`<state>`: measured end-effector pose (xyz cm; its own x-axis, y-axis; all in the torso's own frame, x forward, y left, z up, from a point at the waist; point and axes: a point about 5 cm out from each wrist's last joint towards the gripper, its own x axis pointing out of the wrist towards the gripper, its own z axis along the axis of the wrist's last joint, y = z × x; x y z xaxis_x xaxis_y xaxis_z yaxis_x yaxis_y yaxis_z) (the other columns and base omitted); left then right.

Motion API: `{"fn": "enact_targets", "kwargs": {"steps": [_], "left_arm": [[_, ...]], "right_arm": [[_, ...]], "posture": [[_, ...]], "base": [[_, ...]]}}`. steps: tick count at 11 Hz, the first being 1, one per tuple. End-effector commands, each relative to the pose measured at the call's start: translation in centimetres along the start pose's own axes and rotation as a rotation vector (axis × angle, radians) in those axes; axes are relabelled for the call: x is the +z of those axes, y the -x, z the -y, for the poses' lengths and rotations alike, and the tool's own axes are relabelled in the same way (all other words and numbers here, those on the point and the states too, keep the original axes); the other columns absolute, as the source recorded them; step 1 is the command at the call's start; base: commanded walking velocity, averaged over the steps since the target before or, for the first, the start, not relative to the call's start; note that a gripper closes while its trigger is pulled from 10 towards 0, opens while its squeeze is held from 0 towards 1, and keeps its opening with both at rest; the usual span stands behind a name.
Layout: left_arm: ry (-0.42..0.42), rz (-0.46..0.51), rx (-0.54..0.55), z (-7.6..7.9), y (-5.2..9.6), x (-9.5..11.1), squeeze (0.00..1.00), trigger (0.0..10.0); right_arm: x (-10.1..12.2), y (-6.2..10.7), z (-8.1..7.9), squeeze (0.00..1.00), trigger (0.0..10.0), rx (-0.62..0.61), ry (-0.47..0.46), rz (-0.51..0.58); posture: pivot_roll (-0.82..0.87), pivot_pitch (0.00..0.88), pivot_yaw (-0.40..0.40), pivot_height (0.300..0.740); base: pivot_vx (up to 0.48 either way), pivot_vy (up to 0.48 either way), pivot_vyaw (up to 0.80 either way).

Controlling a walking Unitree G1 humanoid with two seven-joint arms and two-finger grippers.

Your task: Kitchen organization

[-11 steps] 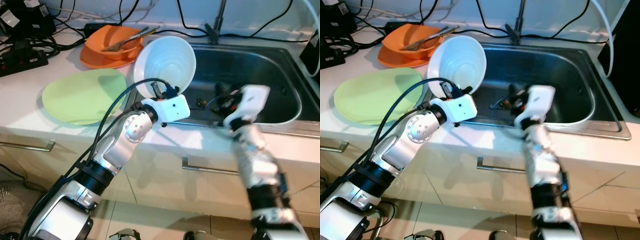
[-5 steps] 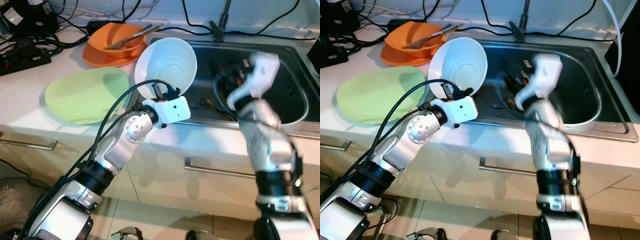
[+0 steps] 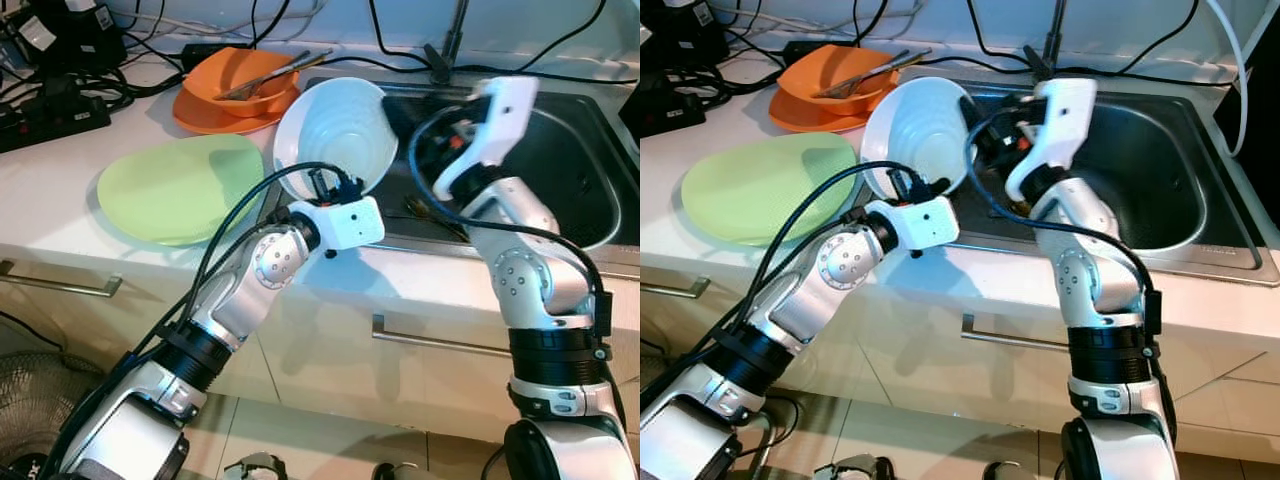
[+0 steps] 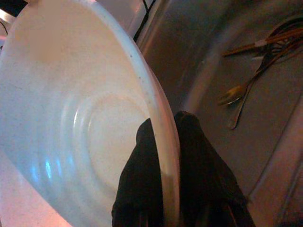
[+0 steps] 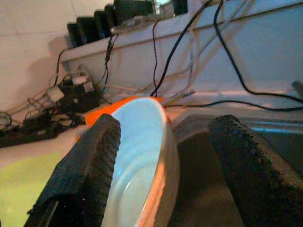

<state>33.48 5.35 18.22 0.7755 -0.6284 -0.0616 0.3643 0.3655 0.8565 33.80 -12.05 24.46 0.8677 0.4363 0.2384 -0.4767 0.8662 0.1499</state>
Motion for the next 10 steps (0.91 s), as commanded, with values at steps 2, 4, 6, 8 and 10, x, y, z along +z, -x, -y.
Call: {"fn": "enact_targets", "kwargs": {"steps": [2,4,6,8,10], "left_arm": [[-0.02,-0.004,-0.034,0.7,0.0,-0.1,0.0,10.0],[-0.053,-0.001,-0.029,0.6,0.0,0.0,0.0,10.0],[-0.079,-0.002,-0.013,0.3,0.1,-0.1,0.0,10.0],[-0.086,-0.008,-0.004,0.2,0.1,-0.1,0.0,10.0],[-0.09,-0.003,0.007,0.3,0.1,0.0,0.0,10.0]], "right_arm": [[0.9,-0.2,-0.7,0.0,10.0,0.028,0.031,0.01],[0.6,-0.6,-1.2,0.0,10.0,0.052,0.062,-0.022],[0.2,-0.8,-1.1,0.0,10.0,0.05,0.079,-0.048],[-0.1,-1.1,-0.6,0.0,10.0,0.03,0.092,-0.068],[-0.5,-1.4,0.3,0.0,10.0,-0.018,0.111,-0.093]], "posture": [[0.01,0.04,0.045,0.74],[0.02,0.038,0.04,0.74],[0.02,0.04,0.036,0.74],[0.03,0.042,0.032,0.74],[0.03,0.044,0.028,0.74]], "base": [[0.0,0.0,0.0],[0.0,0.0,0.0],[0.0,0.0,0.0],[0.0,0.0,0.0],[0.0,0.0,0.0]]}}
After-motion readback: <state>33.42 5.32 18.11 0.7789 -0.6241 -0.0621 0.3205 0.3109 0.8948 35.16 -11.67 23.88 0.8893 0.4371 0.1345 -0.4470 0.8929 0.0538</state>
